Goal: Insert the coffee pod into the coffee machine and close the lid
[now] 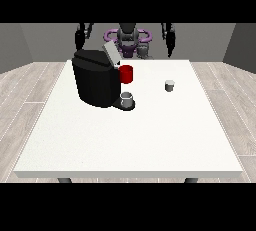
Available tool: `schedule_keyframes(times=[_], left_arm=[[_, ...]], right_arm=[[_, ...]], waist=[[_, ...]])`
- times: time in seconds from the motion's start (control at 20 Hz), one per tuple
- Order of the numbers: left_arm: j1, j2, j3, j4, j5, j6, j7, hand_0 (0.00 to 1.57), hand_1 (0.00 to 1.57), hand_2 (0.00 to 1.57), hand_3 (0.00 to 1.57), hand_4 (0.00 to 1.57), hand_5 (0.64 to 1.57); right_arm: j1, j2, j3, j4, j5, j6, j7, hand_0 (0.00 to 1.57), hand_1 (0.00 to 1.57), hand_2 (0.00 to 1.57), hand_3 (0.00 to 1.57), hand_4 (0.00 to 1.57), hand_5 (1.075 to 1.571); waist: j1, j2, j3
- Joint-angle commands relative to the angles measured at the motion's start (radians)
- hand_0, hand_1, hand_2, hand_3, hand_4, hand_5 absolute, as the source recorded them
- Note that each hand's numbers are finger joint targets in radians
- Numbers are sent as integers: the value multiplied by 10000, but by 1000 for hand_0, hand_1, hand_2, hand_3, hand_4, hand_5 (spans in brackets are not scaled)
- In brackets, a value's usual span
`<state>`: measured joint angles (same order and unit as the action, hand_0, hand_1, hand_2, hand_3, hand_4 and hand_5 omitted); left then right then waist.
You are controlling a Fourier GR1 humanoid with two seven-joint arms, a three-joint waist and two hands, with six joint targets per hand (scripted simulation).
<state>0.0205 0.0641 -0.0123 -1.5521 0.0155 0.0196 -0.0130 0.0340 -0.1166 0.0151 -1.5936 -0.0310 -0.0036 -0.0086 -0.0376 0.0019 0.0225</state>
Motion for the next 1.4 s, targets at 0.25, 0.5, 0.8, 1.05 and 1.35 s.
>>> schedule_keyframes(times=[0.25, 0.5, 0.8, 1.05, 1.35], left_arm=[[-637, 2557, -35, 106, -1372, -1658, -1595, 0, 0, 0, 0, 0, 1571], [-1708, 4157, 871, 1331, -1568, -2392, -1335, 0, 0, 0, 0, 0, 1571], [-3461, 4547, 977, 2936, -2318, -2331, -1195, 0, 0, 0, 0, 0, 1571], [-3975, 5004, 905, 4538, -3064, -2551, -1471, 0, 0, 0, 0, 0, 1571], [-5018, 5167, 882, 5951, -3703, -2472, -1987, 0, 0, 0, 0, 0, 1571]], right_arm=[[-283, 246, 3, 601, 49, 41, -591, 0, 0, 0, 0, 0, 1571], [-952, 123, -47, 178, 1420, -1312, -554, 0, 0, 0, 0, 0, 1571], [-2137, 243, 145, 43, 1793, -1492, -168, 0, 0, 0, 0, 0, 1571], [-1645, 912, 1058, -381, 2263, -1741, 266, 0, 0, 0, 0, 0, 1571], [-2464, 773, 810, -187, 2341, -1665, 572, 0, 0, 0, 0, 0, 1571]], waist=[[169, 432, -223], [-492, 1219, -230], [-1182, 2259, -229], [-1571, 2254, -231], [-1646, 3102, -232]])
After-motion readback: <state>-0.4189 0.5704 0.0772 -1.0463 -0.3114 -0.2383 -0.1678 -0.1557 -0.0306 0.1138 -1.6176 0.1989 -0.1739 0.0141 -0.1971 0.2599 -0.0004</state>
